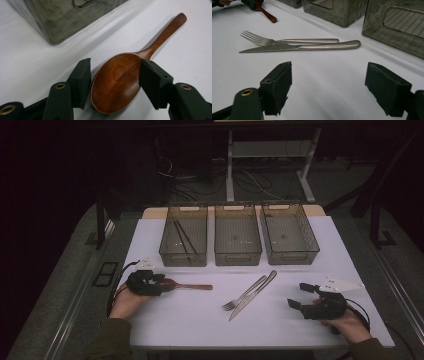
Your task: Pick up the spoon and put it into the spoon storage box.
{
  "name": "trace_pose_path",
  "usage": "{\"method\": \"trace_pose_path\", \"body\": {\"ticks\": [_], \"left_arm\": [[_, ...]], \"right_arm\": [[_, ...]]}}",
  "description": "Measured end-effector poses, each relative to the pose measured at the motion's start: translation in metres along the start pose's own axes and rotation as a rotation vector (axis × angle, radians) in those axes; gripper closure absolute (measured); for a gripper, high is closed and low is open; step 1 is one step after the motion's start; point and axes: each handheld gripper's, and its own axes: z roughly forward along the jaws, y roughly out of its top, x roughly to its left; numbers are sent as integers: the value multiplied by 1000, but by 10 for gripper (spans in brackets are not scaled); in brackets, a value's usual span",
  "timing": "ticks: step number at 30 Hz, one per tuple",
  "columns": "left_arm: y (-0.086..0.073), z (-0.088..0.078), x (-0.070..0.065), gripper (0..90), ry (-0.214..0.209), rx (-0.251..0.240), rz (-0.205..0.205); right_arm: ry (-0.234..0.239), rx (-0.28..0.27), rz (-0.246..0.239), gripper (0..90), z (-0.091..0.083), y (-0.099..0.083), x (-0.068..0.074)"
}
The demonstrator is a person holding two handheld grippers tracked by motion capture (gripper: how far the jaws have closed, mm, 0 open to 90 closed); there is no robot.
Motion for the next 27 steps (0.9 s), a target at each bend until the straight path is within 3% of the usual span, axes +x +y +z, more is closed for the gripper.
{"method": "trace_pose_path", "body": {"ticks": [3, 15, 27], "left_arm": [[-1, 0, -3, 450, -13, -1, 9], [-3, -5, -11, 550, -33, 43, 121], [-4, -7, -16, 696, -28, 54, 170]], "right_arm": [[-1, -1, 1, 206, 0, 0, 0], [-2, -4, 1, 206, -1, 0, 0], [-3, -3, 0, 207, -1, 0, 0]]}}
